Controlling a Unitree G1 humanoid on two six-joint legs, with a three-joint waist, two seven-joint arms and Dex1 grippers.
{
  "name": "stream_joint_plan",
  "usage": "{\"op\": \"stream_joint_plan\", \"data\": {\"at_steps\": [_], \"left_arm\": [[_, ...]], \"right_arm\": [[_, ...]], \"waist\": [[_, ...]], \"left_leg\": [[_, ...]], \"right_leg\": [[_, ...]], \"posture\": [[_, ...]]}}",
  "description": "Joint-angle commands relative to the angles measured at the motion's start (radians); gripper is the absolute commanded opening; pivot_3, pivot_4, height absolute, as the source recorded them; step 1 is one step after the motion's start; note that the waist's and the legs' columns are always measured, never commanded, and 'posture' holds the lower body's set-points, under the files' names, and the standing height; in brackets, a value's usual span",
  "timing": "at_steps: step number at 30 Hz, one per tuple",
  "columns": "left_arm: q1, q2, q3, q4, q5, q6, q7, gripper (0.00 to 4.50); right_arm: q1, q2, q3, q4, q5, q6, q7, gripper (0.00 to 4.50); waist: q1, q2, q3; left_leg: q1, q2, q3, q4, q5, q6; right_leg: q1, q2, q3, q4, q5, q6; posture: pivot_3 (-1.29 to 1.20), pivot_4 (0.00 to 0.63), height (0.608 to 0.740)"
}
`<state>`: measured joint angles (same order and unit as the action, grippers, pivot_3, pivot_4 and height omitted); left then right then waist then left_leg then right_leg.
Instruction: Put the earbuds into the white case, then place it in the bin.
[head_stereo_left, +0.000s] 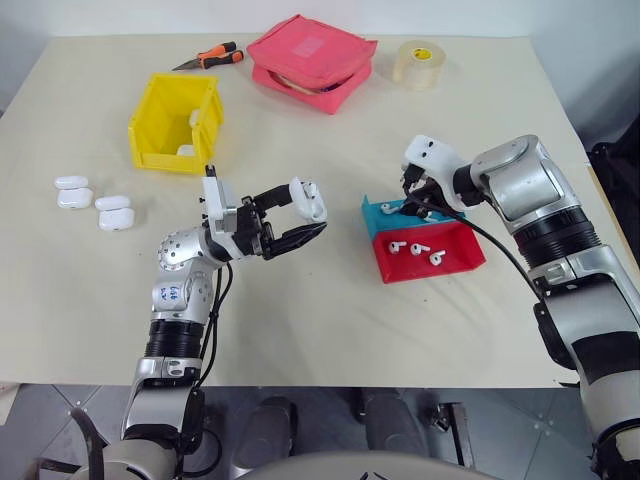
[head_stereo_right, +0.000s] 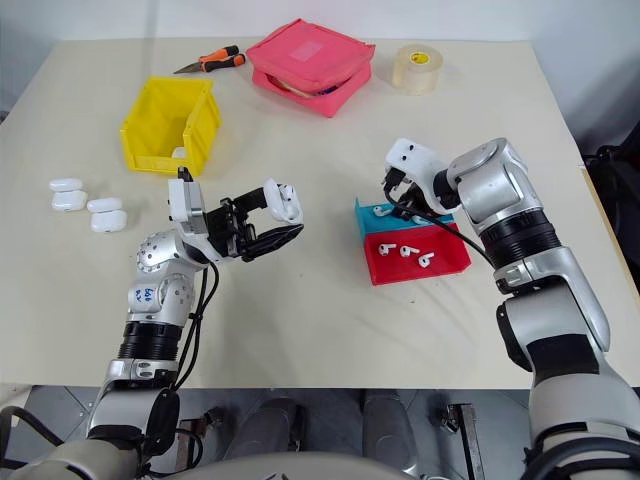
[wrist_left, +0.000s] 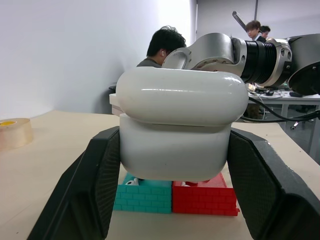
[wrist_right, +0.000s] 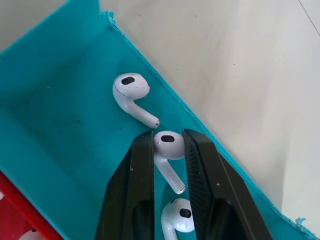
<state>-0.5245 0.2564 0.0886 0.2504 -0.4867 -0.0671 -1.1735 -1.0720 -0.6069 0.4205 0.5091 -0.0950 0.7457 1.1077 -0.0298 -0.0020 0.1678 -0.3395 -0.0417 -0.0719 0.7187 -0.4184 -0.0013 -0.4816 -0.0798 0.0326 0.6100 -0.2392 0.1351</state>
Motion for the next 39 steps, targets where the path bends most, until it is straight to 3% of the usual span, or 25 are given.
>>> {"op": "stream_joint_plan", "data": {"at_steps": [1, 10, 15, 22, 30, 39], "left_arm": [[-0.010, 0.012, 0.001, -0.019, -0.020, -0.012, -0.017, 2.80], [-0.052, 0.018, -0.030, 0.029, -0.038, 0.016, -0.132, 2.80], [-0.106, 0.004, -0.047, 0.123, -0.031, 0.012, -0.200, 2.80], [-0.187, -0.020, -0.068, 0.251, -0.017, -0.008, -0.285, 2.80], [-0.287, -0.066, -0.073, 0.377, 0.002, -0.057, -0.359, 2.80], [-0.324, -0.090, -0.069, 0.393, -0.008, -0.064, -0.372, 2.80]], "right_arm": [[0.024, -0.038, -0.062, -0.125, 0.028, 0.024, 0.009, 0.47], [0.209, -0.073, -0.358, -0.588, 0.252, 0.228, -0.051, 0.47], [0.293, 0.044, -0.613, -0.882, 0.488, 0.538, -0.138, 0.47], [0.296, 0.317, -0.872, -1.147, 0.681, 0.843, -0.296, 0.47], [0.350, 0.504, -0.949, -1.230, 0.865, 0.869, -0.488, 0.47], [0.458, 0.596, -0.946, -1.302, 0.977, 0.856, -0.628, 0.47]], "waist": [[0.001, 0.000, 0.000], [0.004, 0.000, 0.000], [0.005, 0.000, 0.000], [0.004, 0.000, 0.000], [0.001, 0.001, 0.000], [0.000, 0.001, 0.000]], "left_leg": [[0.000, 0.000, 0.000, 0.000, 0.000, 0.000], [-0.001, 0.000, -0.001, 0.000, 0.000, 0.000], [-0.001, 0.000, -0.001, 0.000, 0.000, 0.000], [-0.001, 0.000, -0.001, 0.000, 0.000, 0.000], [0.000, -0.003, -0.001, 0.000, 0.000, 0.001], [0.001, -0.003, 0.000, 0.000, 0.000, 0.001]], "right_leg": [[0.000, 0.000, 0.000, 0.000, 0.000, 0.000], [0.000, -0.001, -0.001, 0.000, 0.000, 0.000], [0.000, -0.001, -0.001, 0.000, 0.000, 0.000], [0.000, 0.000, -0.001, 0.002, 0.000, 0.000], [-0.001, -0.002, -0.004, 0.003, 0.000, 0.000], [-0.001, -0.002, -0.003, 0.004, 0.000, 0.000]], "posture": [[0.00, 0.150, 0.740], [0.00, 0.150, 0.740], [0.00, 0.150, 0.740], [0.00, 0.150, 0.740], [0.00, 0.150, 0.740], [0.00, 0.150, 0.740]]}}
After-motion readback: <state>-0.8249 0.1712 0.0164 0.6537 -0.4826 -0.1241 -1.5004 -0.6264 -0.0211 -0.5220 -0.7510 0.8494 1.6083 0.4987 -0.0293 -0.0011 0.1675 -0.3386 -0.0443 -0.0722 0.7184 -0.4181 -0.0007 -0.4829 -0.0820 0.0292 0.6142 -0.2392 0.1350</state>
